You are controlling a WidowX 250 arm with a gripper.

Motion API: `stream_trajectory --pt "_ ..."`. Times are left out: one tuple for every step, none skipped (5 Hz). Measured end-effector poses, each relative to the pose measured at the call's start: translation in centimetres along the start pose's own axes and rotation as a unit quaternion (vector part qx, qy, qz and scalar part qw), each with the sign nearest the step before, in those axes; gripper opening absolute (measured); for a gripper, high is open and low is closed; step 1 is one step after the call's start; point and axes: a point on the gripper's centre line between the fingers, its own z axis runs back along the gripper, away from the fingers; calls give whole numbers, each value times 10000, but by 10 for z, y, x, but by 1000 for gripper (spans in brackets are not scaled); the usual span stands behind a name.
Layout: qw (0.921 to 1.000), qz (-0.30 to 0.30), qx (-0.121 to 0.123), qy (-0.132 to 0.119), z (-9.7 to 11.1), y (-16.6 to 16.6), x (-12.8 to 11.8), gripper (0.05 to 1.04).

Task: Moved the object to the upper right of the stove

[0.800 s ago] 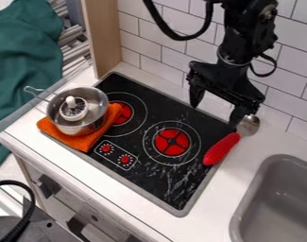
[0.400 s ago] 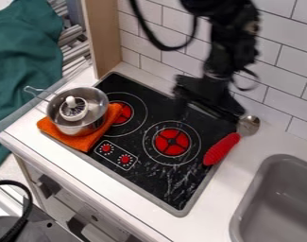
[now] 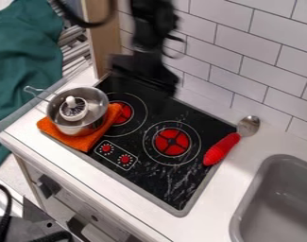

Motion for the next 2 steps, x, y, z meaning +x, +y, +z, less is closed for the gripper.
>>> stream_trajectory --pt "9987 498 58 -76 -13 50 -10 1001" --pt "9972 732 134 -4 -28 75 -15 1001"
